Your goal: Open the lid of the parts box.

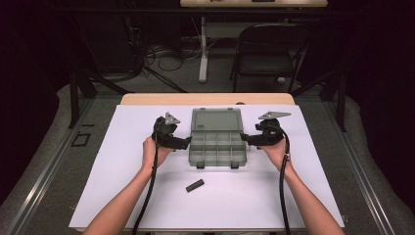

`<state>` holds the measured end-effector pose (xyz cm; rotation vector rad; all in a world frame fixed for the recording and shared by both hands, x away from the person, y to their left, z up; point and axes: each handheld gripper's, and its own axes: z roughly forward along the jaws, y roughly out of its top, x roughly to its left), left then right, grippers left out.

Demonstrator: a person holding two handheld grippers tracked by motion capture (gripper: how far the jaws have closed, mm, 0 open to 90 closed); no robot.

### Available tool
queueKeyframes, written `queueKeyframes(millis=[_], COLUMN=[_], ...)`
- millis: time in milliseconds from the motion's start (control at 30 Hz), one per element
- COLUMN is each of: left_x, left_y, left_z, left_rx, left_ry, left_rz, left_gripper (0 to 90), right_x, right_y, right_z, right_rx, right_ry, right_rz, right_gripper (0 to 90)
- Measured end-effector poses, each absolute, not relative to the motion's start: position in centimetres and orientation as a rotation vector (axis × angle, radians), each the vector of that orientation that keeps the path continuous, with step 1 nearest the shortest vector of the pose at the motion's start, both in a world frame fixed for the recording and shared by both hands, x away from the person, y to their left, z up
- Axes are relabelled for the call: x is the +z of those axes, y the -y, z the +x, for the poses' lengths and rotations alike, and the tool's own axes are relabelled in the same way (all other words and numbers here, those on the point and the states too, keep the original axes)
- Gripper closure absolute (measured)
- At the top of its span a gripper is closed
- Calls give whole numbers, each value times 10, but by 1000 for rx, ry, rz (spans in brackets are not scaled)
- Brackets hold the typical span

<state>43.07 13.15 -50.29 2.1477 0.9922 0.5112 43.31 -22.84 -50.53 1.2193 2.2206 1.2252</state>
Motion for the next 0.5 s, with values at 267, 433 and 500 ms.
queueKeyframes(millis=[267,433,500], left_x=[-505,-508,-510], left_y=[-142,-148,-151], left_z=[413,402,397], left_rx=[513,516,512], left_ry=[-1021,-1024,-1026], left_rz=[2152,2153,2160], left_gripper=[36,24,16], right_x=[-504,-502,-501], right_y=[233,236,237], right_z=[412,400,395], right_rx=[1268,1283,1292], right_ry=[-2239,-2242,-2244], right_rz=[1179,1154,1149], right_gripper=[142,131,121])
